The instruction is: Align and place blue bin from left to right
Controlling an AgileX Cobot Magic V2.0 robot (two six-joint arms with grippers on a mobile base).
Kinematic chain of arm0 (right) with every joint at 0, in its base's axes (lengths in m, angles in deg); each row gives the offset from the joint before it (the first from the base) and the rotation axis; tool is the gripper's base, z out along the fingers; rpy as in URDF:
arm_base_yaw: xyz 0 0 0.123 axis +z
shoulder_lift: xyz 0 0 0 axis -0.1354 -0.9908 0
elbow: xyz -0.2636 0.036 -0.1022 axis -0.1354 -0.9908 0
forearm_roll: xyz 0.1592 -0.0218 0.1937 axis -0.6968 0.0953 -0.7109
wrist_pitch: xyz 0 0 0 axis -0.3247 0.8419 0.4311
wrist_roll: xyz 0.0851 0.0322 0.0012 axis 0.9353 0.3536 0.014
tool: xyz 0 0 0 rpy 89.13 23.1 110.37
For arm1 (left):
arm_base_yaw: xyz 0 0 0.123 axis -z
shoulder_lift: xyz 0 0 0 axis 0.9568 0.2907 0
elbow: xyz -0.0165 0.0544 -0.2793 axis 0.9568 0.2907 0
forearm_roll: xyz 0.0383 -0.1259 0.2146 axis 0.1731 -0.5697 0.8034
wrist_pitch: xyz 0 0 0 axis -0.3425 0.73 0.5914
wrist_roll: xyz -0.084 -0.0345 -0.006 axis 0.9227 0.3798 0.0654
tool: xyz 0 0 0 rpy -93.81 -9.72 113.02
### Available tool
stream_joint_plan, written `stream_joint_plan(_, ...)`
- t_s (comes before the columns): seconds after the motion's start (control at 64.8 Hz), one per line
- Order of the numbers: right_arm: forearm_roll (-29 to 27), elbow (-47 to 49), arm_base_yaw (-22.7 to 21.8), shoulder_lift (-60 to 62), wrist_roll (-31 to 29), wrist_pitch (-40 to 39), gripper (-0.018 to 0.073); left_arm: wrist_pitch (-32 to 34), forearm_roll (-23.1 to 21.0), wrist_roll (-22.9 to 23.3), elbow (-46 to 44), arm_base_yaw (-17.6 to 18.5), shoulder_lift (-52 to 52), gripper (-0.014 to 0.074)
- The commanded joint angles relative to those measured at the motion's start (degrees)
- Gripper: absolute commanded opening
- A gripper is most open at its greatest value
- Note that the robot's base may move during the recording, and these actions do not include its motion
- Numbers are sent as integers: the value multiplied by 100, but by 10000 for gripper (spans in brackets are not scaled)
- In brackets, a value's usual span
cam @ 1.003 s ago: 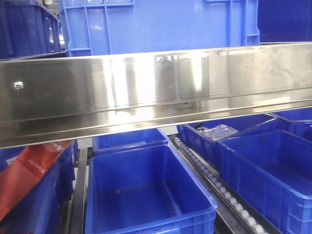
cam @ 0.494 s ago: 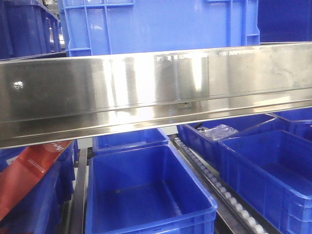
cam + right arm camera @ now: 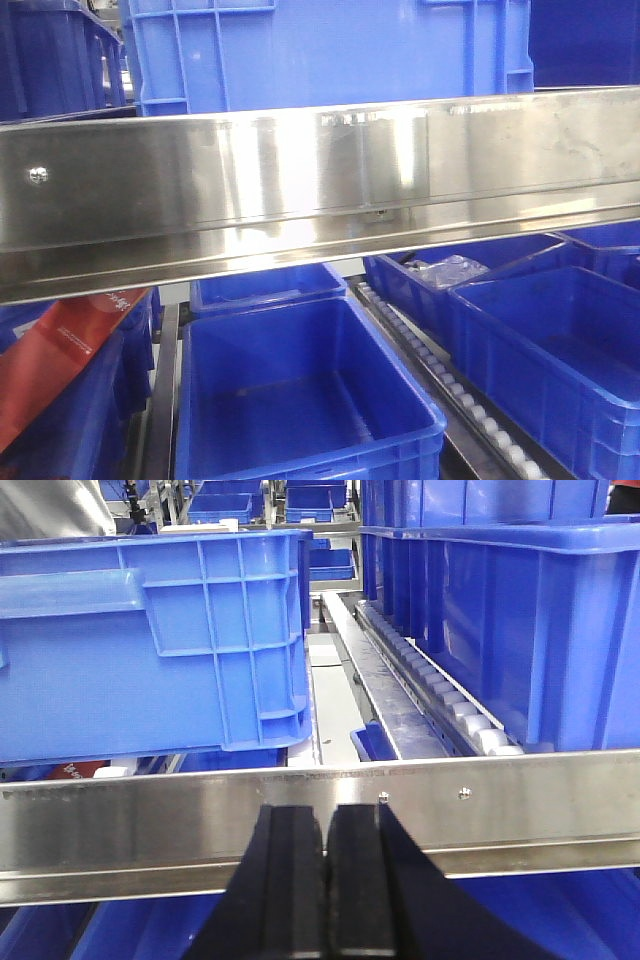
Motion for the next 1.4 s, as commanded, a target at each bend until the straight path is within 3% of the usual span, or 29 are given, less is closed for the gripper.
stream_joint_plan(0.0, 24, -7, 3, 31, -37, -162, -78, 134, -36, -13, -14, -31, -29, 4)
stream_joint_plan(0.324, 37, -7, -50, 81, -59, -168, -78, 134, -36, -13, -14, -31, -29, 4)
stream_joint_plan(0.494, 327, -175, -775, 116, -297, -258, -78, 134, -36, -13, -14, -31, -29, 4)
stream_joint_plan(0.71, -84, -1253, -1452, 614, -499, -1090, -78, 134, -36, -13, -14, -31, -29, 4)
stream_joint_plan(0.972, -336, -2574, -1495, 1112, -503, -1850, -78, 134, -36, -13, -14, -31, -29, 4)
stream_joint_plan(1.019, -336, -2574, -1495, 1112, -503, -2156, -78, 134, -36, -13, -14, -31, -29, 4)
stream_joint_plan(1.389, -180, -2574, -1495, 1112, -503, -2006, -78, 134, -36, -13, -14, -31, -29, 4)
